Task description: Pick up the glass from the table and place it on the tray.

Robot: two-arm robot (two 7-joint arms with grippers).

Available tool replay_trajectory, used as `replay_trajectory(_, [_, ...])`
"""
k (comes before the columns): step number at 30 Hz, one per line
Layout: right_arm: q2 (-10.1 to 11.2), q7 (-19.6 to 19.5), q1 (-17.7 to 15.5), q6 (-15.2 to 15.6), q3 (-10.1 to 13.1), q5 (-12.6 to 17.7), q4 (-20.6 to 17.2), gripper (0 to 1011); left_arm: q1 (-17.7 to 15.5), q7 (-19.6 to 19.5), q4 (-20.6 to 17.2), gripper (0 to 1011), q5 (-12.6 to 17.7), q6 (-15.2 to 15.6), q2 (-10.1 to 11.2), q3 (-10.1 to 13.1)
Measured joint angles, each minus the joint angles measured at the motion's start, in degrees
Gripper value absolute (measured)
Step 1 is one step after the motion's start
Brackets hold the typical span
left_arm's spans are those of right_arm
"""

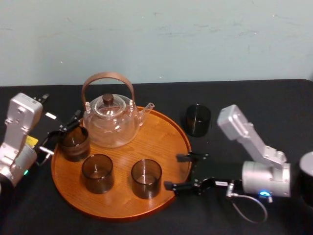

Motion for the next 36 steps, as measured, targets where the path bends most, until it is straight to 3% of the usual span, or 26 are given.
replay_trajectory(10, [5.8,-0.2,-4.6,-2.7,4.4,3.2,-4.2,1002,0.0,0.0,0.0,1002,0.0,0.0,0.0,0.0])
replay_trajectory(15, [7.3,-2.6,-6.8,-3.2,7.3,4.9,-5.1,1002,0.0,0.0,0.0,1001,0.0,0.0,0.0,0.0])
replay_trajectory(22, [6.6,-7.4,-8.4,-2.1,10.3,6.2,-4.6,1002,0.0,0.0,0.0,1001,0.0,0.0,0.0,0.0])
replay_trajectory(26, [5.1,-10.4,-8.2,-0.6,11.7,6.3,-3.0,1002,0.0,0.0,0.0,1001,0.0,0.0,0.0,0.0])
replay_trajectory(36, [1.1,-14.1,-5.8,1.1,12.8,4.6,1.2,1002,0.0,0.0,0.0,1001,0.0,0.0,0.0,0.0])
